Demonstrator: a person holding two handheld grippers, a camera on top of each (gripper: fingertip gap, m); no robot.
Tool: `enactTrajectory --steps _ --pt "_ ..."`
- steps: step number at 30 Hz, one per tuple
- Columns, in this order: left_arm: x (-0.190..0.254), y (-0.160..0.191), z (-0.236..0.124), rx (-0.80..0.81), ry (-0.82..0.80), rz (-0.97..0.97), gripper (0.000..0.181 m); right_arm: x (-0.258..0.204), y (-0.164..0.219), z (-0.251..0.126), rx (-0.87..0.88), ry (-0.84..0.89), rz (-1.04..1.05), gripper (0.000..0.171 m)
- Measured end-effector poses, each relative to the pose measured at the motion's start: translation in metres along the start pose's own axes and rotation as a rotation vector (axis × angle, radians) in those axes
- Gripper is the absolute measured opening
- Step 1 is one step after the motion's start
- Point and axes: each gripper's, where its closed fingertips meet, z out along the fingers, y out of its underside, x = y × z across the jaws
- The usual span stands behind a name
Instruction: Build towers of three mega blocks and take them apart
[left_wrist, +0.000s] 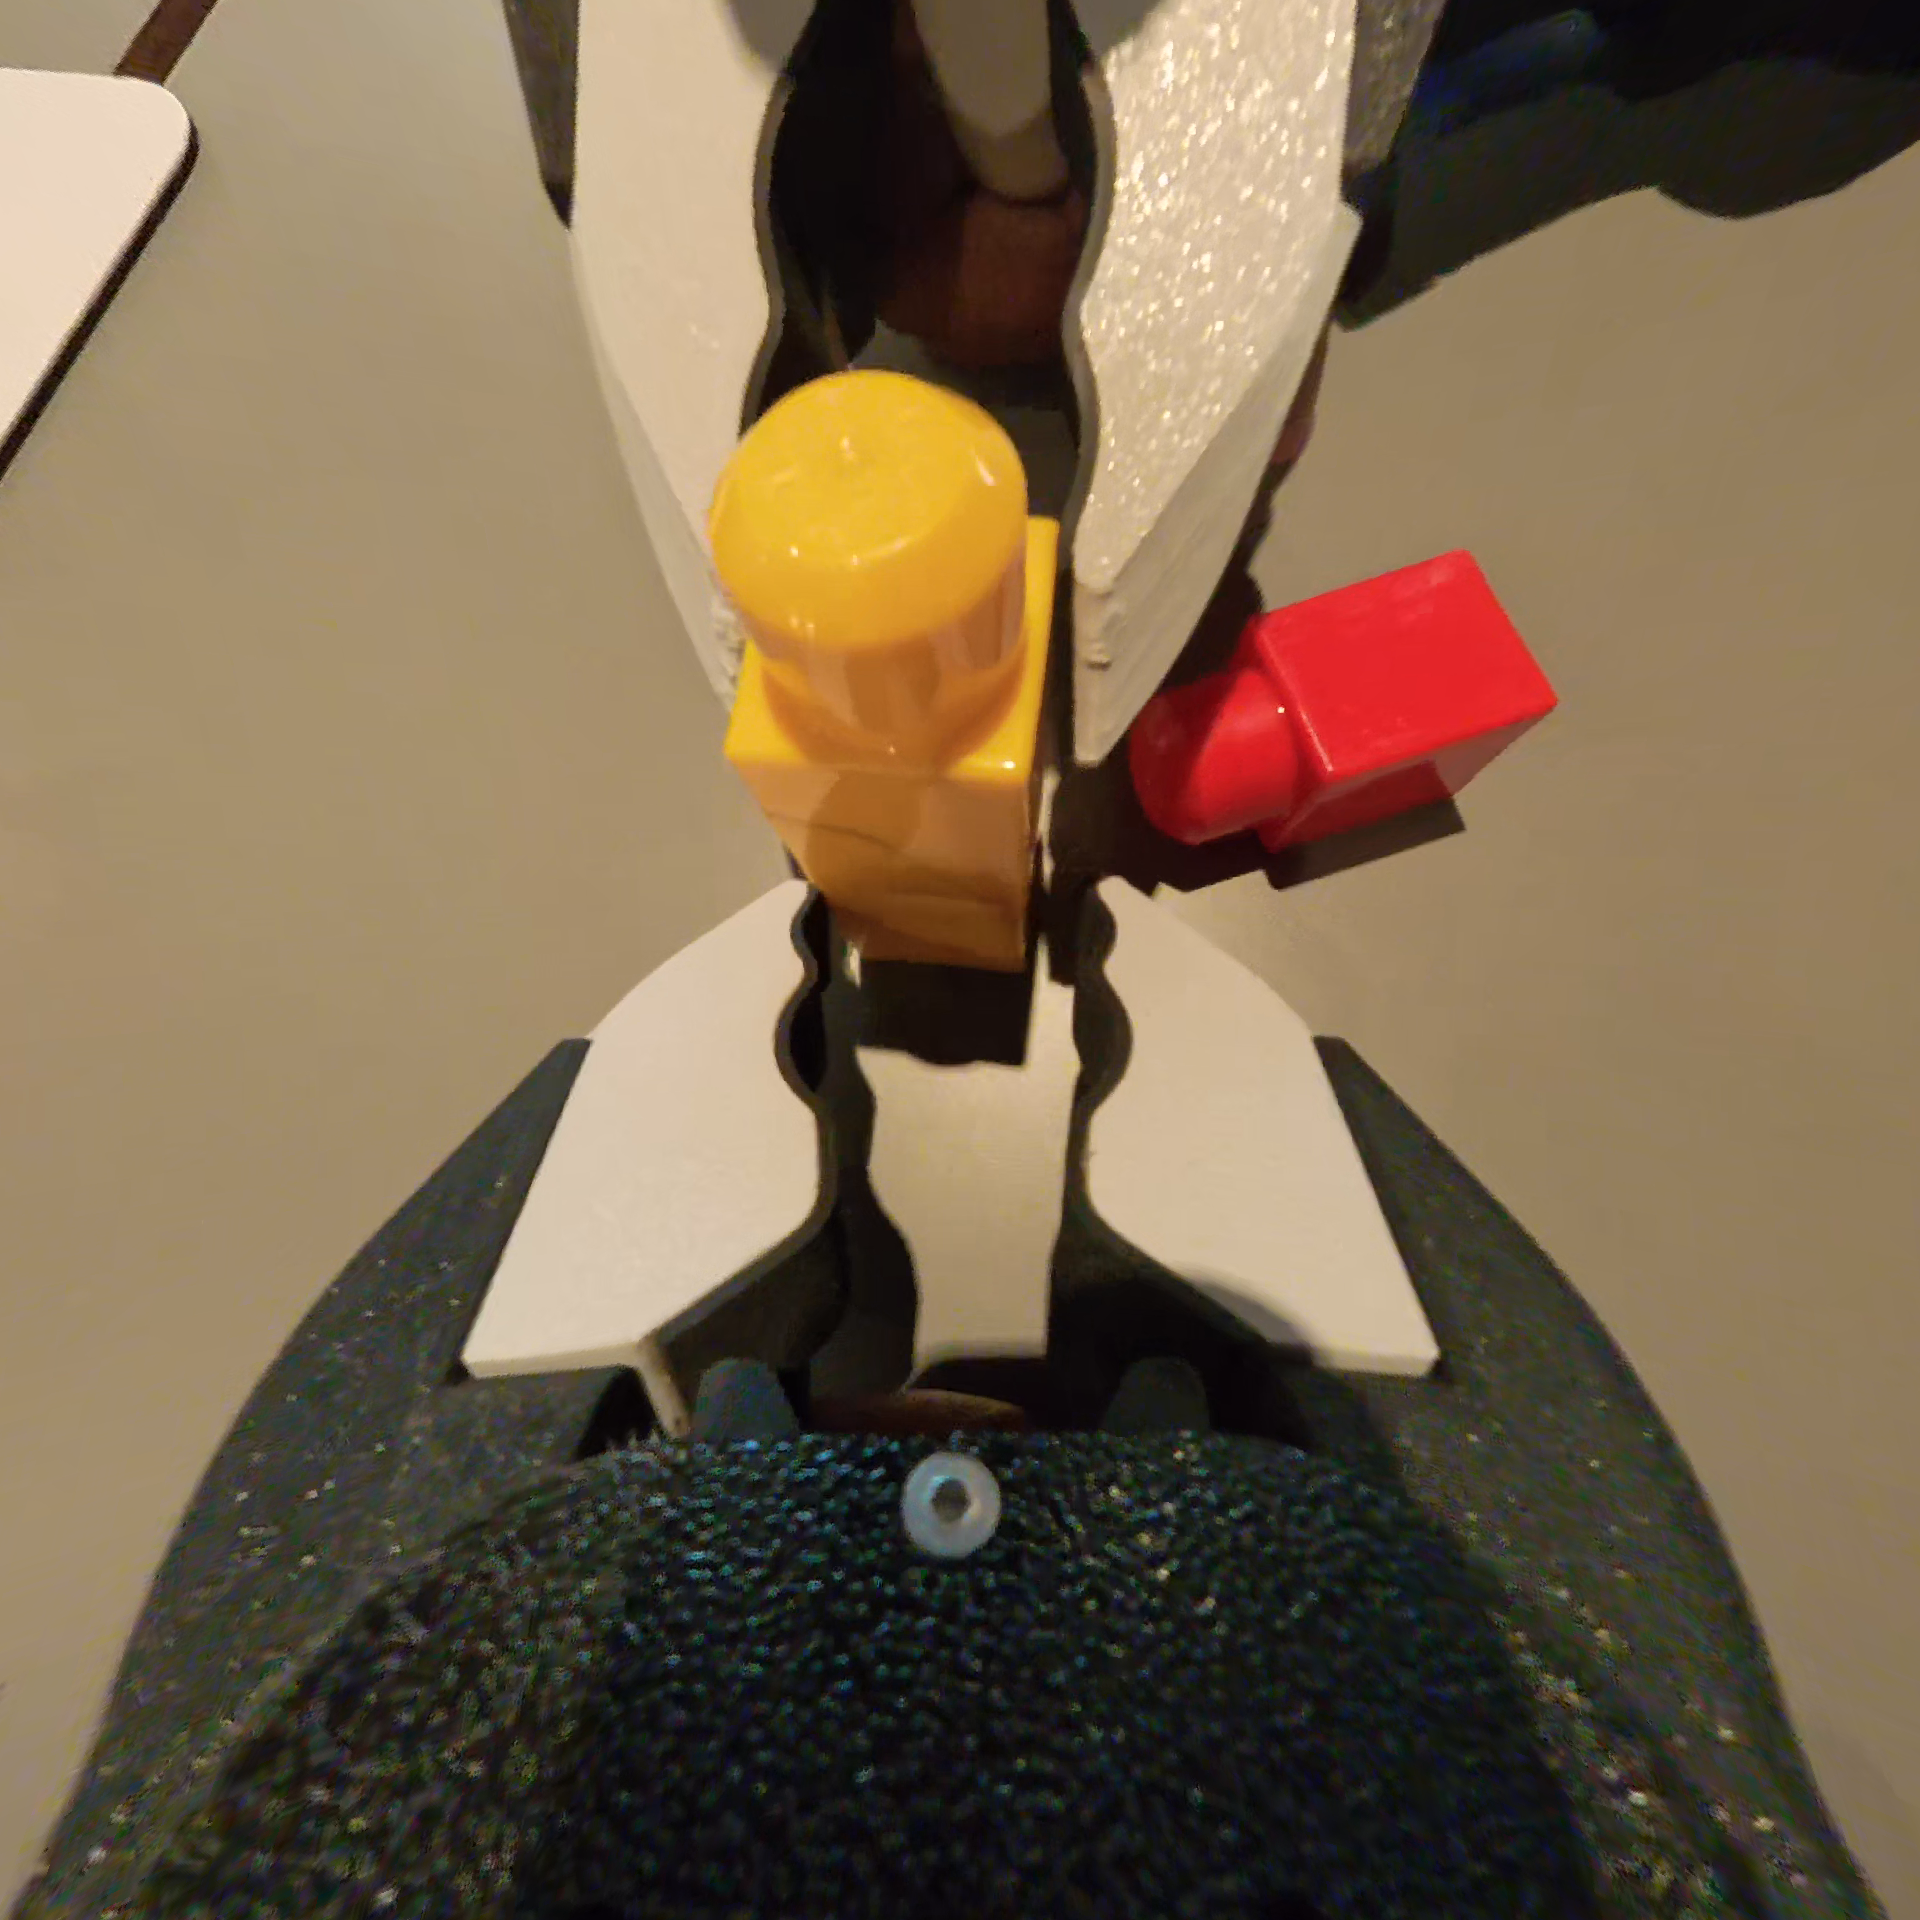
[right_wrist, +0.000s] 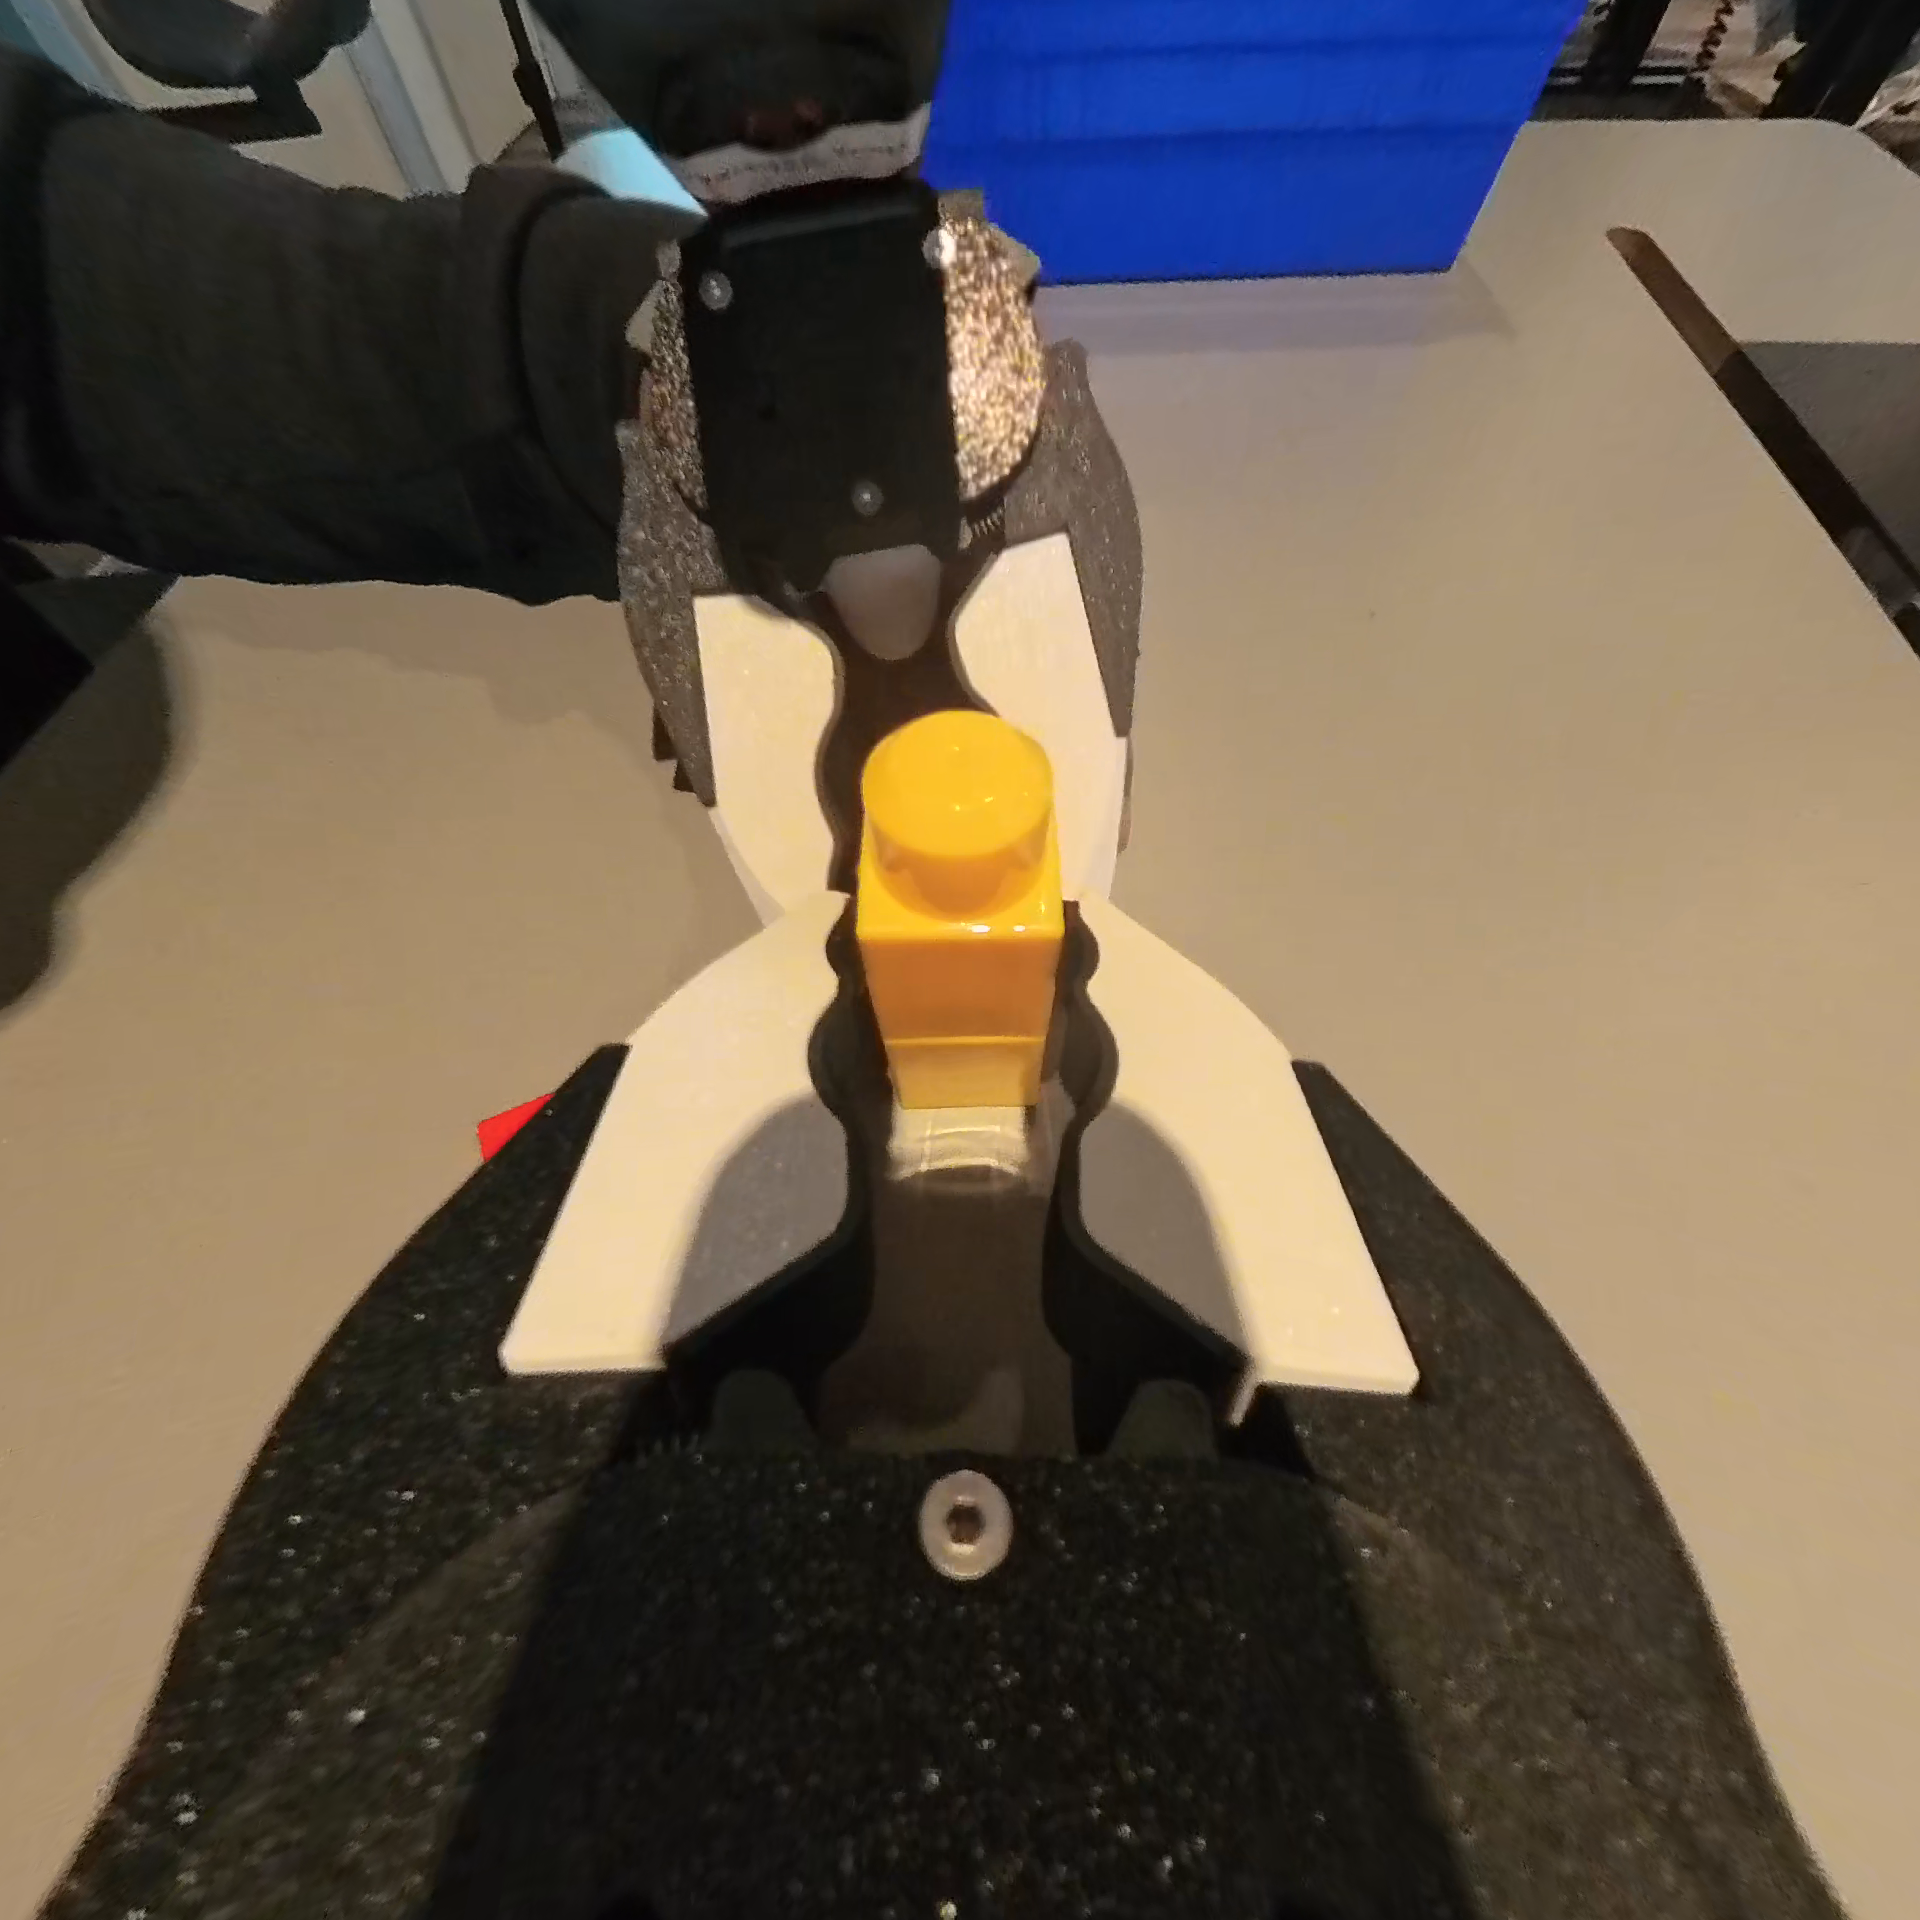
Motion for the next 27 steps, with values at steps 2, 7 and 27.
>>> enactTrajectory --steps 2,7,27 --pt "0.0 -0.003 -0.003 0.025 -0.012 0.008 0.045 0.0 0.0 0.0 -0.008 0.002 0.002 0.037" --pt "-0.003 -0.005 -0.006 0.048 -0.049 0.048 0.042 0.0 0.001 0.0 -0.014 0.004 0.002 0.037" --pt "-0.008 -0.029 -0.019 0.227 -0.059 0.0 0.036 0.0 0.001 0.001 0.009 -0.006 0.018 0.038"
